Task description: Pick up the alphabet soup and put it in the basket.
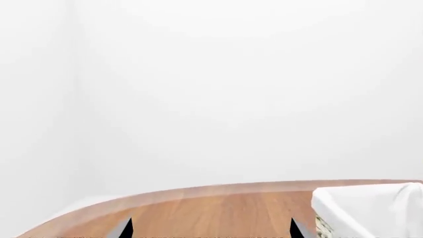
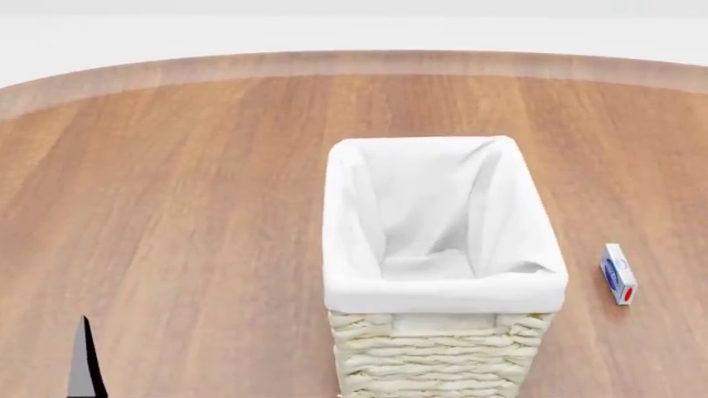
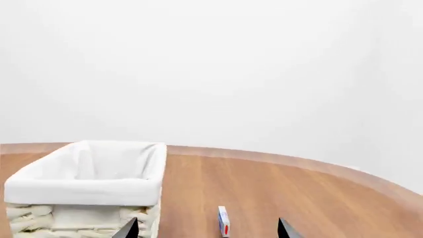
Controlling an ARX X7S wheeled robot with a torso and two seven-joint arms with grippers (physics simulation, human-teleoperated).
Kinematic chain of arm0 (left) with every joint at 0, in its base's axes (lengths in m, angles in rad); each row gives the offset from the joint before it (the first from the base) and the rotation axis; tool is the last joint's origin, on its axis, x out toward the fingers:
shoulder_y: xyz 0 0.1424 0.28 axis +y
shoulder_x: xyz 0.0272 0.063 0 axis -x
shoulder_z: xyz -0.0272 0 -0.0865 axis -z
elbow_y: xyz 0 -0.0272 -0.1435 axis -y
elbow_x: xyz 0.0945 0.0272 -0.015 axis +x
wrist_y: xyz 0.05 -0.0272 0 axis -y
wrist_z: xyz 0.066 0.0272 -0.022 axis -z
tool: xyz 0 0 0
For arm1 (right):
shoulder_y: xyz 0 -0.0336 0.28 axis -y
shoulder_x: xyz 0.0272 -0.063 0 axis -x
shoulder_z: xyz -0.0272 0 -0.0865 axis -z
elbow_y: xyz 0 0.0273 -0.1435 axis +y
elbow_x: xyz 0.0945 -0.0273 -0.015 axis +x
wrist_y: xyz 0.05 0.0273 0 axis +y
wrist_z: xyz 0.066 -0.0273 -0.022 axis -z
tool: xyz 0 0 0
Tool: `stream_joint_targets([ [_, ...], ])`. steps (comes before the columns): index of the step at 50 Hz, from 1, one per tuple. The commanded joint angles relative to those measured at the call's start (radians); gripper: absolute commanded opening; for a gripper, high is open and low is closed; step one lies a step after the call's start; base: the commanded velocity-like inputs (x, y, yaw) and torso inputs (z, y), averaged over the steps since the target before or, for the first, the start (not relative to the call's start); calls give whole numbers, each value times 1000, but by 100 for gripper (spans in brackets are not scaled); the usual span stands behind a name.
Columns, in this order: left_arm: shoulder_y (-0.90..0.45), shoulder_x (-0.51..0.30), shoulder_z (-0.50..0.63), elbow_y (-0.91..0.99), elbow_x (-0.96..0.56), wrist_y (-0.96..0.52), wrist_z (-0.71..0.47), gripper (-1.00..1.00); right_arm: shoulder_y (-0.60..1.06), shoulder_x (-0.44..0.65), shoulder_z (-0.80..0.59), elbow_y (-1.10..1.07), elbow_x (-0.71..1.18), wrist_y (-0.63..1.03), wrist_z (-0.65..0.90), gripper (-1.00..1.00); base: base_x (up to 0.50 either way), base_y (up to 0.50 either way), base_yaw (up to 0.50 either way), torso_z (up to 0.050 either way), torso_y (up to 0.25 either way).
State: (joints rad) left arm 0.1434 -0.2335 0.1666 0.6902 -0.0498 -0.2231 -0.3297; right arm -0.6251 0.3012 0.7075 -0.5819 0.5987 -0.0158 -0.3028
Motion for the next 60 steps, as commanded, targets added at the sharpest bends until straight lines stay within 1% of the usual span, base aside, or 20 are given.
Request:
stream_joint_targets([
  [1,-6,-4,11,-17,0,0,-7,100,-55,-116,4,119,-46,-133,-110,100,0,0,0,0,0],
  [7,-8,-7,17,-37,-4,12,-12,100,-18,-125,-32,169,-82,-145,-118,100,0,0,0,0,0],
  [19,-9,-17,17,-36,-13,12,-26,100,67,-164,-109,330,-179,-228,-145,100,0,0,0,0,0],
  [34,-12,-28,23,-46,-22,17,-38,100,121,-189,-132,477,-215,-315,-154,100,0,0,0,0,0],
  [37,-12,-30,23,-46,-24,18,-40,100,125,-189,-134,490,-212,-321,-154,100,0,0,0,0,0],
  [39,-11,-32,22,-45,-25,18,-43,100,113,-182,-133,444,-201,-281,-133,100,0,0,0,0,0],
  [40,-13,-32,22,-41,-26,14,-44,100,134,-191,-141,510,-215,-326,-152,100,0,0,0,0,0],
  [41,-14,-33,23,-41,-26,13,-44,100,138,-191,-144,522,-217,-331,-154,100,0,0,0,0,0],
  [53,-14,-40,28,-44,-30,17,-54,100,161,-193,-158,607,-224,-370,-161,100,0,0,0,0,0],
  [57,-15,-42,29,-43,-31,16,-57,100,137,-187,-158,554,-214,-328,-139,100,0,0,0,0,0],
  [60,-16,-44,30,-42,-32,15,-59,100,154,-198,-158,653,-221,-399,-169,100,0,0,0,0,0],
])
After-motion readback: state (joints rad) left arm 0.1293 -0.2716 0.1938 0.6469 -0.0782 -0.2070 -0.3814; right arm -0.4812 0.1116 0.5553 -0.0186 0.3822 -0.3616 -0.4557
